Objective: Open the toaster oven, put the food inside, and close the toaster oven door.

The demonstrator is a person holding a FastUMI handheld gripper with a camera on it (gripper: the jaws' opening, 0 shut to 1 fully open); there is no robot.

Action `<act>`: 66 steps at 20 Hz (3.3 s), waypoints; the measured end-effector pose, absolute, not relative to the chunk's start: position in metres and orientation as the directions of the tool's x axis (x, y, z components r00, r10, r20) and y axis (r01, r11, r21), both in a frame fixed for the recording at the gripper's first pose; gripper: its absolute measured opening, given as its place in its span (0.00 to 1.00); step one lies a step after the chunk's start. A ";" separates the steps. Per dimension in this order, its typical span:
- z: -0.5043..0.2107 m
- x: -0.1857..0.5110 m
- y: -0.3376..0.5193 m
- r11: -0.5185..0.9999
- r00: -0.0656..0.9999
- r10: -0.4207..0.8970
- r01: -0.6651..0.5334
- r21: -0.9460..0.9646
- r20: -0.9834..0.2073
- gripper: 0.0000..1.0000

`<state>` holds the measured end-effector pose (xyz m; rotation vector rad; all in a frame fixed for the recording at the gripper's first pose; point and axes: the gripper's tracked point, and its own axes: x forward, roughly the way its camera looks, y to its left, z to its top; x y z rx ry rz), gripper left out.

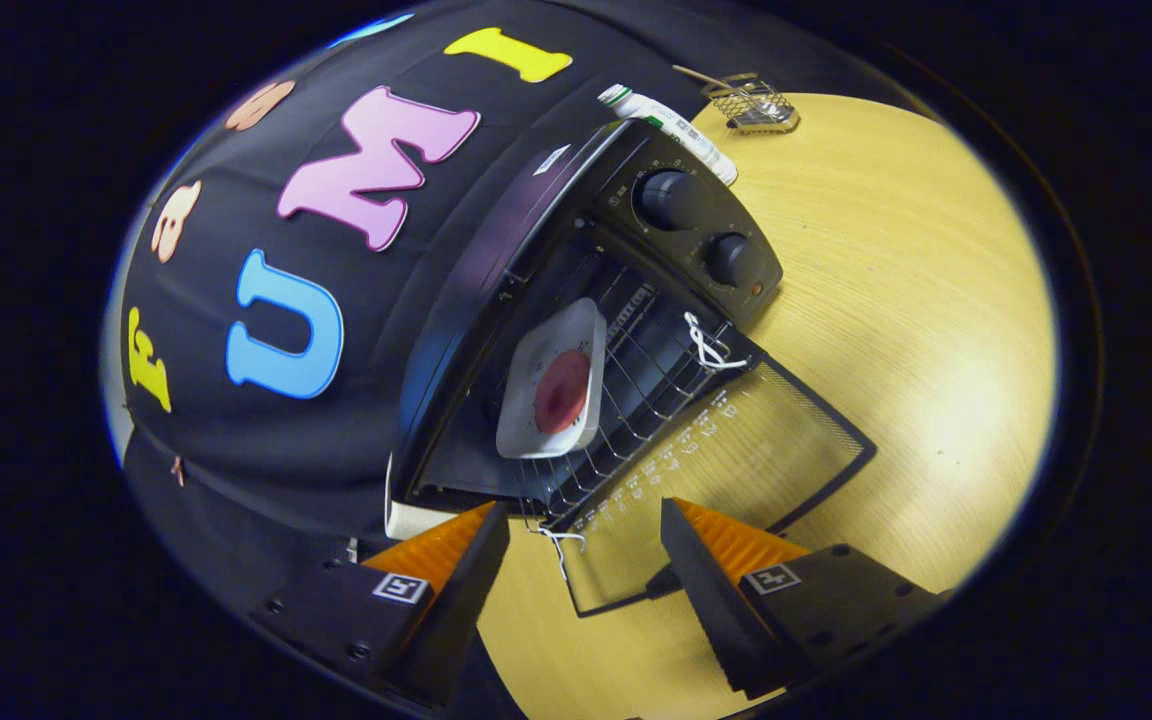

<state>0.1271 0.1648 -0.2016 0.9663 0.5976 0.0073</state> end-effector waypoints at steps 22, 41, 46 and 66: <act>-0.303 0.053 0.151 0.998 0.678 0.040 -0.060 -0.001 -0.734 0.99; -0.306 0.084 0.157 0.994 0.684 0.015 -0.087 -0.061 -0.729 1.00; -0.274 0.079 0.159 0.988 0.743 0.057 -0.138 -0.069 -0.667 1.00; -0.007 0.050 0.104 0.994 0.984 0.108 -0.105 0.033 -0.138 0.99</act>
